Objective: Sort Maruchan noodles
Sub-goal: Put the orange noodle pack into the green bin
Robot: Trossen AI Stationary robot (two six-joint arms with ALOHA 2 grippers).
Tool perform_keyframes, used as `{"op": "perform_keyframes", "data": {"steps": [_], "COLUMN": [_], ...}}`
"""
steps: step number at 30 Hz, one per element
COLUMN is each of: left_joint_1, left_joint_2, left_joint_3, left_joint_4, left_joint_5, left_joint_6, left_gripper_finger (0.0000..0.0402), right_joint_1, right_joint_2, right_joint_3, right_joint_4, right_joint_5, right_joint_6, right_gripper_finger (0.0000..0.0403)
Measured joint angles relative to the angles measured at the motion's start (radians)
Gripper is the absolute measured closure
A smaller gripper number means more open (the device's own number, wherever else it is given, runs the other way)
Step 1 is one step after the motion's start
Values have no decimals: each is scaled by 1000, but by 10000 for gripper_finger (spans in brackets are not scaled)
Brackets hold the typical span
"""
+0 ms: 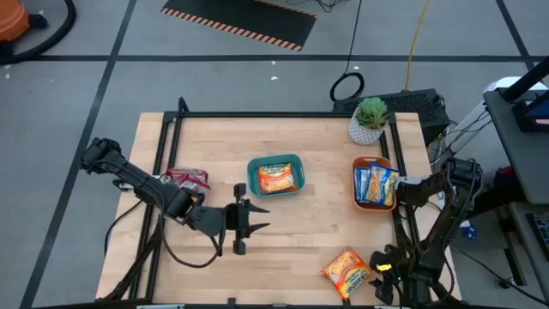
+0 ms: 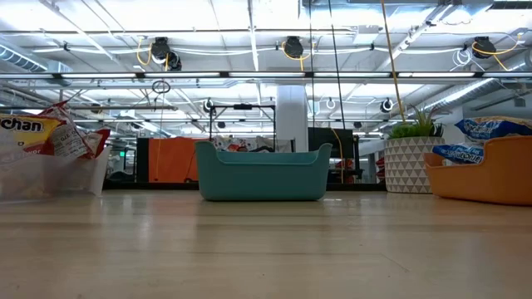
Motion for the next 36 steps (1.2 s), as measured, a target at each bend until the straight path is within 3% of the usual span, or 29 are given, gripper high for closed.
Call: {"op": "perform_keyframes", "data": {"steps": [5, 19, 24, 31, 36], "left_joint_1": [11, 22, 22, 22, 22], "left_joint_2": [0, 0, 0, 0, 0], "left_joint_3": [0, 0, 0, 0, 0], "left_joint_4": [1, 1, 1, 0, -14], "left_joint_5": [0, 0, 0, 0, 28], "left_joint_6": [14, 17, 13, 8, -10], "left_gripper_finger": [250, 250, 250, 250, 250], "right_joint_1": [1, -38, -55, -82, -124], "right_joint_2": [-5, 0, 1, -3, -30], "right_joint_3": [-79, -112, -115, -115, -115], "right_joint_4": [131, 155, 201, 209, 200], "right_joint_5": [9, 116, 132, 120, 97], "right_joint_6": [-149, -389, -437, -478, -589], "right_gripper_finger": [177, 250, 294, 391, 392]}}
